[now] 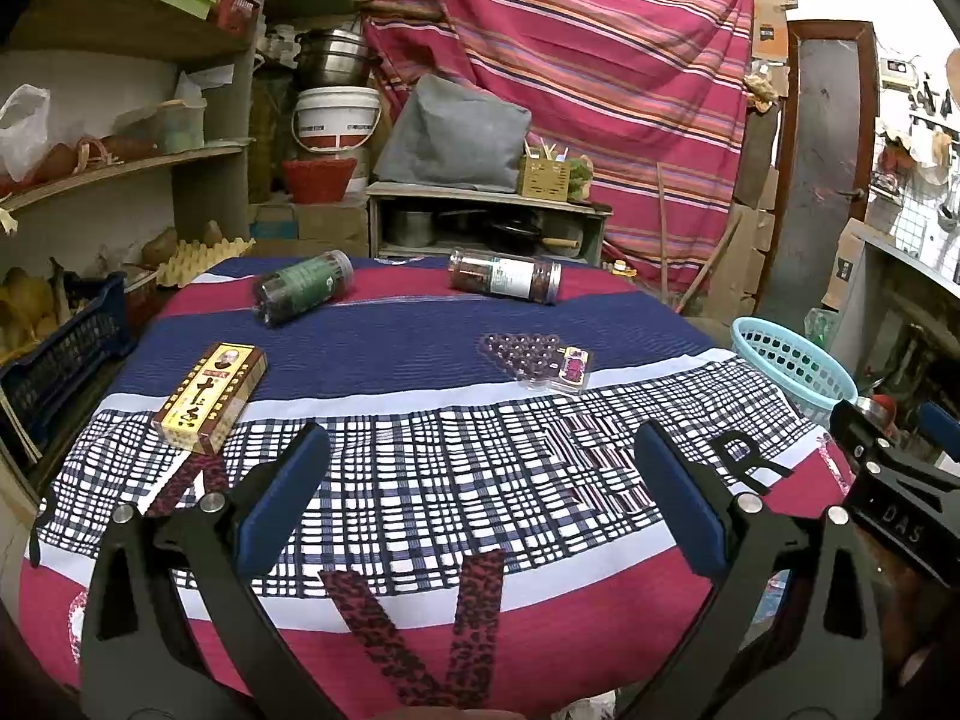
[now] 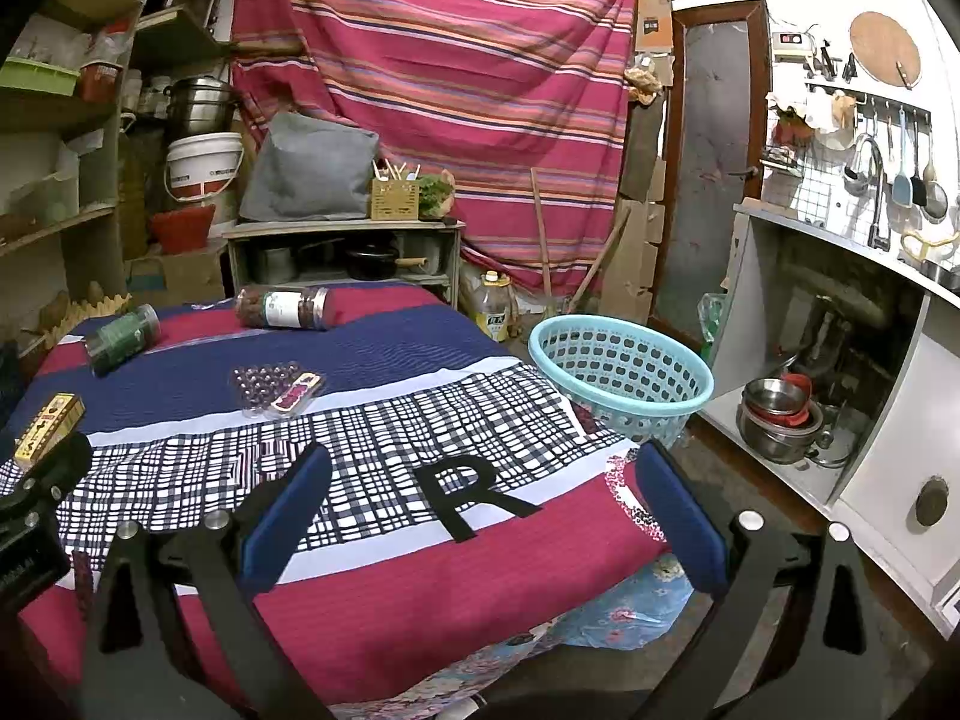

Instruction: Collect trash

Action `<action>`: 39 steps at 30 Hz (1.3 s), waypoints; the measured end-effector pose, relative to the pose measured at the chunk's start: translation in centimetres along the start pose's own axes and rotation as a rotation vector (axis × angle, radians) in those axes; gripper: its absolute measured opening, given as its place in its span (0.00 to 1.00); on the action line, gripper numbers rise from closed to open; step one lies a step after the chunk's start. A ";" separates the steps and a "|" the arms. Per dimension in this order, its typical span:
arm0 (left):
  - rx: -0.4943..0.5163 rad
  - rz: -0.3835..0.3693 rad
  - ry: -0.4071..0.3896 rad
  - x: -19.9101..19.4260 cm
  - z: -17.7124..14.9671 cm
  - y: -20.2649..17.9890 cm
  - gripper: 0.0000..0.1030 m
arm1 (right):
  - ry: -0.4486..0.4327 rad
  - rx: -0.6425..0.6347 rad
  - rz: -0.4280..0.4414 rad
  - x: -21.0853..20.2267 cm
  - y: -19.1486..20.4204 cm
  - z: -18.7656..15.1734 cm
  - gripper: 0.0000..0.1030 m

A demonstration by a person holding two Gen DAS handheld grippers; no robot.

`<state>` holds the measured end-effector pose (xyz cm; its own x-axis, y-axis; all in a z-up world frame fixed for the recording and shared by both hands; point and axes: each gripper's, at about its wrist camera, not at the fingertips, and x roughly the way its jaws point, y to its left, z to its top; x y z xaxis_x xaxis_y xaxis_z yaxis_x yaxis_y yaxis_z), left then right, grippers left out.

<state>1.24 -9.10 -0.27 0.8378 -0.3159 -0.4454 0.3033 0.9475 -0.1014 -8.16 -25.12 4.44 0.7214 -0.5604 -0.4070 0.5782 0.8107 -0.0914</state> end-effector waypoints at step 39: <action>0.000 -0.002 -0.001 0.0 0.0 0.1 0.95 | -0.003 -0.003 0.003 0.0 -0.2 0.0 0.96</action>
<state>1.29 -8.97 -0.28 0.8379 -0.3174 -0.4440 0.3046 0.9470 -0.1022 -8.27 -25.31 4.50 0.7241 -0.5589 -0.4042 0.5752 0.8127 -0.0932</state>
